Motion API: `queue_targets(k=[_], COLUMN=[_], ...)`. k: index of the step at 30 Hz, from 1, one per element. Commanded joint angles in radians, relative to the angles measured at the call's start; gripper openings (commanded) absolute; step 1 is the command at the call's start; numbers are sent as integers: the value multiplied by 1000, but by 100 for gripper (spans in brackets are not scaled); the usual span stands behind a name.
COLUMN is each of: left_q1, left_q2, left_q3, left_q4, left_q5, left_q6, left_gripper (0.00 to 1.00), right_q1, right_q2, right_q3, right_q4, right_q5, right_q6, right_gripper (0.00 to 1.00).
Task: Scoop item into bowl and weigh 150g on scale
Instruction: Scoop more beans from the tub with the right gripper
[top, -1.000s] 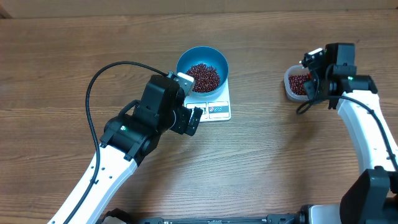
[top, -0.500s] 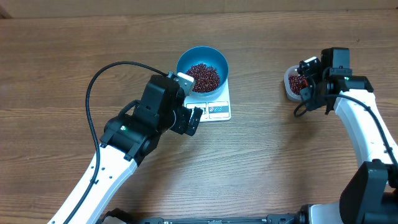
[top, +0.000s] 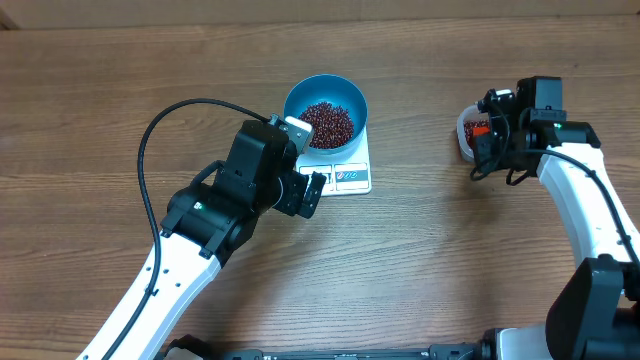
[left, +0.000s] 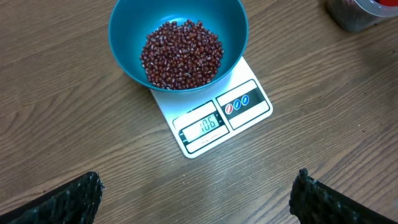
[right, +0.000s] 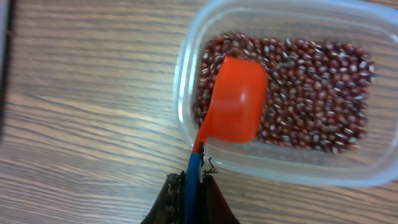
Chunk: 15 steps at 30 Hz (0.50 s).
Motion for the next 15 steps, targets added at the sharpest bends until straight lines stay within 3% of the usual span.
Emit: queue_targets(k=[1,15], left_q1=[4,4], left_q2=[4,4], left_q3=[-8,-8], left_q4=[0,0], left_q5=[14,14], left_q6=[5,5], left_gripper=[100,100], right_q1=[-8,-159], right_q2=[11,22], right_q3=[-8,-8], right_q4=[7,20], right_q5=[-139,-397], right_q6=[48,56], right_gripper=[4,4])
